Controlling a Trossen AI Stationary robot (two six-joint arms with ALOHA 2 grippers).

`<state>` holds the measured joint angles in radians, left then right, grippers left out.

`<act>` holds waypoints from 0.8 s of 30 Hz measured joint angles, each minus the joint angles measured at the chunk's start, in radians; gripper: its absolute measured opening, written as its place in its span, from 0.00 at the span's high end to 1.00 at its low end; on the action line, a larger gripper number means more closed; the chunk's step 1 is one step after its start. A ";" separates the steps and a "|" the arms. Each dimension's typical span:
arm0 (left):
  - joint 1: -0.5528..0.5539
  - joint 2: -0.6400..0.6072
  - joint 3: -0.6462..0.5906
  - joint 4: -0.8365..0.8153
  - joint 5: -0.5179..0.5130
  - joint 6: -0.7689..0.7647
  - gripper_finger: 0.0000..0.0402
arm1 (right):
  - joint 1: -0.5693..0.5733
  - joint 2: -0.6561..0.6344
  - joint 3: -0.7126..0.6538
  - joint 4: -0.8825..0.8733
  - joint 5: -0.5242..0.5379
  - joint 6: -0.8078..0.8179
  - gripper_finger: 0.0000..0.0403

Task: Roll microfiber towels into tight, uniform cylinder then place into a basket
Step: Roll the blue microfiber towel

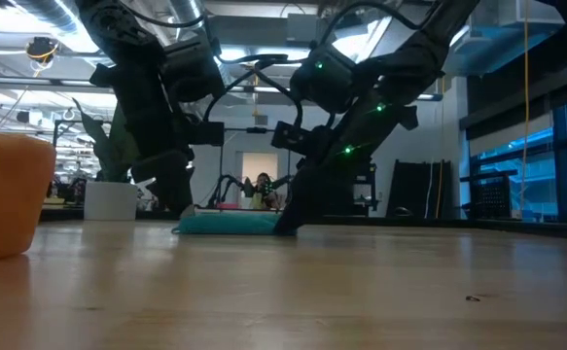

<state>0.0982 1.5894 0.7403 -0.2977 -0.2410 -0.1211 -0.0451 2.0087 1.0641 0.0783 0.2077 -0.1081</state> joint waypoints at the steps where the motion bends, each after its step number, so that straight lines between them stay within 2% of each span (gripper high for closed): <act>1: 0.000 0.000 0.000 0.000 0.000 0.000 0.83 | 0.000 0.000 0.000 -0.002 0.002 0.002 0.78; 6: 0.000 0.000 0.000 0.002 0.000 0.001 0.83 | -0.005 0.000 0.000 -0.006 0.010 0.059 0.94; 8: 0.000 0.000 0.001 0.001 0.000 0.000 0.83 | -0.005 0.000 0.000 -0.006 -0.006 0.085 0.98; 14: 0.000 -0.024 0.001 -0.015 0.000 0.000 0.83 | -0.005 0.000 0.000 -0.005 -0.105 0.167 0.99; 19: 0.000 -0.090 0.001 -0.064 0.000 0.001 0.83 | -0.004 -0.001 0.000 -0.005 -0.199 0.266 0.99; 24: -0.004 -0.167 0.001 -0.131 0.000 0.024 0.83 | -0.003 0.000 0.025 -0.040 -0.238 0.315 0.99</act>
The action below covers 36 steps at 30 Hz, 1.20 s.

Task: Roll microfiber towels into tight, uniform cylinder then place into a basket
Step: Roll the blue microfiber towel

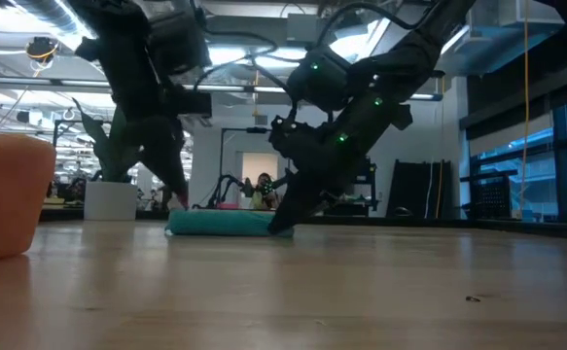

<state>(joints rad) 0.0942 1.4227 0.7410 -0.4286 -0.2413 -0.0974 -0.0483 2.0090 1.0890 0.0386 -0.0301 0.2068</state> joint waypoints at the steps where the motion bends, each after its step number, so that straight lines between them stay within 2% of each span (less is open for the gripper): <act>1: -0.006 -0.018 0.000 -0.009 0.000 0.000 0.83 | 0.000 0.001 0.011 -0.017 0.000 -0.001 1.00; 3: -0.025 -0.056 0.000 -0.003 0.013 0.001 0.83 | 0.000 0.002 0.039 -0.061 -0.003 -0.001 1.00; 8: -0.095 -0.089 0.000 0.019 0.150 0.078 0.83 | -0.002 0.004 0.092 -0.136 -0.006 -0.006 1.00; 11: -0.147 -0.068 0.000 0.023 0.161 0.134 0.83 | -0.003 0.004 0.101 -0.135 -0.006 -0.005 1.00; 15: -0.204 -0.035 -0.001 0.060 0.141 0.169 0.83 | -0.003 0.004 0.101 -0.139 -0.005 0.009 1.00; 21: -0.246 0.011 -0.001 0.081 -0.044 0.131 0.83 | -0.003 0.004 0.101 -0.139 -0.002 0.023 1.00; 36: -0.246 0.187 -0.001 0.103 -0.066 0.100 0.83 | -0.003 0.002 0.103 -0.135 -0.001 0.025 1.00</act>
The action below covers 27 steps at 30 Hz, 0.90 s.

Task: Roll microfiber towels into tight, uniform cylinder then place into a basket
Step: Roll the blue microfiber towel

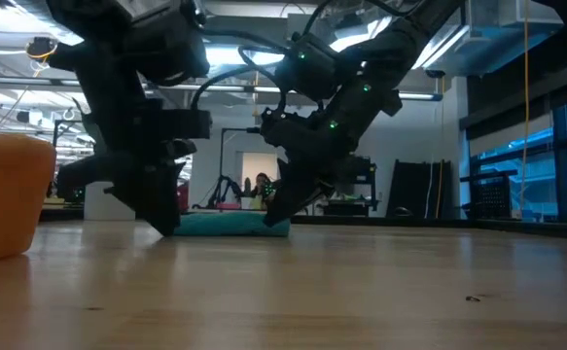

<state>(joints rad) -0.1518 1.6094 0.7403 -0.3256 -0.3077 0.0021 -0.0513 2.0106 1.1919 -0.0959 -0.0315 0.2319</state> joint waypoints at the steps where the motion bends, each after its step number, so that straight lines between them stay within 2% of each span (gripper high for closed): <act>1: 0.000 0.007 0.000 0.004 -0.002 0.000 0.83 | 0.000 0.000 0.000 0.000 0.000 0.001 1.00; 9: -0.001 0.041 0.004 0.003 -0.008 0.000 0.84 | 0.000 0.000 0.000 0.000 0.000 0.003 1.00; 14: -0.001 0.044 0.003 0.003 -0.009 -0.002 0.96 | 0.000 0.000 0.000 -0.001 -0.030 0.023 1.00; 16: 0.004 0.044 0.003 0.003 0.000 -0.023 0.99 | 0.000 0.000 0.000 -0.003 -0.060 0.031 1.00; 21: 0.021 0.029 0.003 -0.021 0.098 -0.106 1.00 | 0.000 -0.001 0.000 -0.008 -0.171 0.069 1.00; 27: 0.027 -0.064 -0.003 -0.086 0.309 -0.132 1.00 | 0.001 -0.002 0.005 -0.004 -0.282 0.146 1.00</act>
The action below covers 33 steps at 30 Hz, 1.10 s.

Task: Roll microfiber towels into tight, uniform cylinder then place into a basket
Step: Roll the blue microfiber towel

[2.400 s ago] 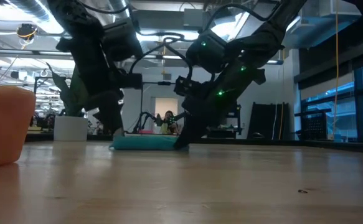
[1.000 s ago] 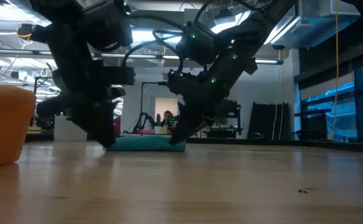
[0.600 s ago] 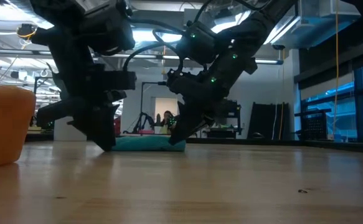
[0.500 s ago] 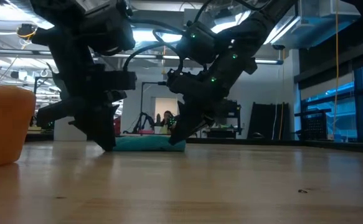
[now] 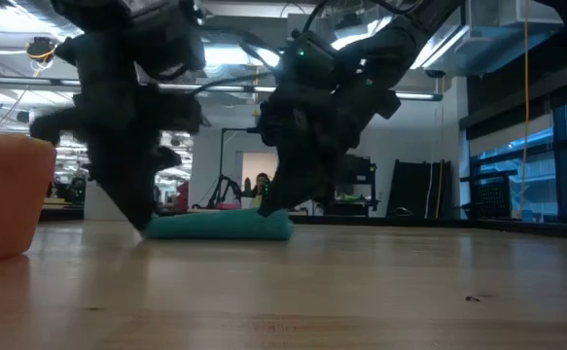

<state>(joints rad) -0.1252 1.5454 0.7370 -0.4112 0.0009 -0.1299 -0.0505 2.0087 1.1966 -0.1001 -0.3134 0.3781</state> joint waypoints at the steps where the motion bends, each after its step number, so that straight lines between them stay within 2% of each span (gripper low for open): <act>1: 0.003 -0.019 0.001 -0.001 0.031 0.000 1.00 | 0.000 0.000 0.000 -0.006 -0.021 0.015 1.00; 10: 0.081 -0.062 0.002 -0.027 0.231 -0.023 1.00 | -0.011 -0.001 0.068 -0.066 -0.163 0.166 1.00; 14: 0.129 -0.063 0.002 -0.025 0.245 -0.052 1.00 | -0.036 -0.001 0.110 -0.150 -0.212 0.252 1.00; 16: 0.155 -0.067 0.002 -0.021 0.254 -0.076 1.00 | -0.049 -0.001 0.126 -0.199 -0.215 0.274 1.00; 22: 0.219 -0.067 0.003 0.026 0.365 -0.079 1.00 | -0.079 0.000 0.162 -0.335 -0.195 0.269 1.00; 25: 0.234 -0.067 0.003 0.063 0.356 -0.075 1.00 | -0.087 0.000 0.170 -0.377 -0.140 0.270 1.00; 29: 0.244 -0.067 0.003 0.100 0.286 -0.075 1.00 | -0.092 0.000 0.173 -0.422 -0.052 0.271 1.00; 33: 0.245 -0.067 0.003 0.117 0.253 -0.075 1.00 | -0.094 0.000 0.173 -0.431 -0.024 0.272 1.00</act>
<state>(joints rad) 0.1200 1.4780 0.7395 -0.2939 0.2540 -0.2047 -0.1448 2.0083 1.3697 -0.5316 -0.3373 0.6498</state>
